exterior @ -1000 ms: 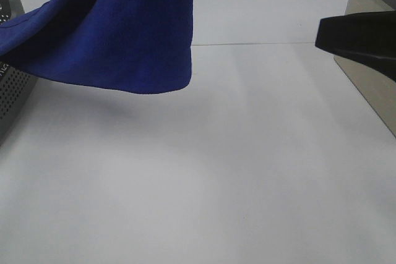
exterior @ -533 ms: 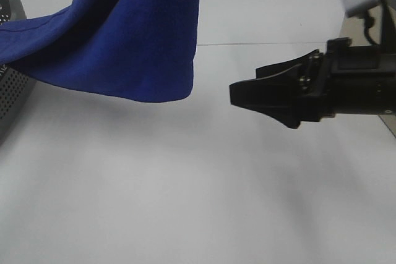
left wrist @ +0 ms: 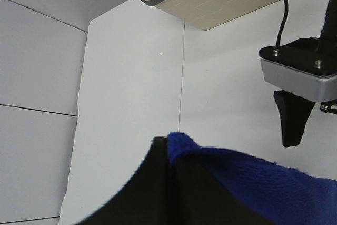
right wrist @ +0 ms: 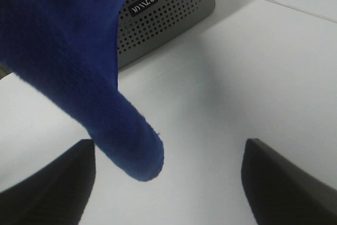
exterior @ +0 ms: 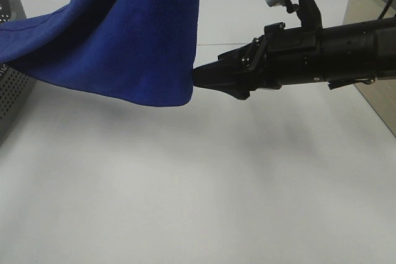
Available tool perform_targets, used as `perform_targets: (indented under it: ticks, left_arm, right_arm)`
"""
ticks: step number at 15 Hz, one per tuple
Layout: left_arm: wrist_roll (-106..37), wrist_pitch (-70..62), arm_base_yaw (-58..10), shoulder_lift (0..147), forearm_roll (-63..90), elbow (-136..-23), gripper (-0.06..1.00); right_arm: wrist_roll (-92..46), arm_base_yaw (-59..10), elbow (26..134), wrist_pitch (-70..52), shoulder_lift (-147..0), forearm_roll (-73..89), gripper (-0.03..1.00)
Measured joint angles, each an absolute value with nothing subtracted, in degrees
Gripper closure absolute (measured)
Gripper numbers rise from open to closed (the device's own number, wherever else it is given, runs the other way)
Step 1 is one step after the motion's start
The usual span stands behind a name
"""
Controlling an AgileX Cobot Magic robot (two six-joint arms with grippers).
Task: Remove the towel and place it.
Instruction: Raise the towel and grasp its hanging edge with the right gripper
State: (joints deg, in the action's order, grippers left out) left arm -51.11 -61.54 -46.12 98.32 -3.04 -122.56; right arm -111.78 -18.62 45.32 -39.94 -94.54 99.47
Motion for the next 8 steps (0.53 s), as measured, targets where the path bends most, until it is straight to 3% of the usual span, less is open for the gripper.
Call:
perform_targets:
  ticks: [5,8]
  left_arm:
    - [-51.1,-61.5,-46.1,98.3,-3.0,-122.6,0.94]
    - [-51.1,-60.8,-46.1,98.3,-3.0,-122.6,0.94]
  right_arm:
    - [-112.1,-19.1,49.6,-45.4,-98.3,99.5,0.22]
    - [-114.9,-24.1,51.5,-43.8,-100.6,99.5,0.22]
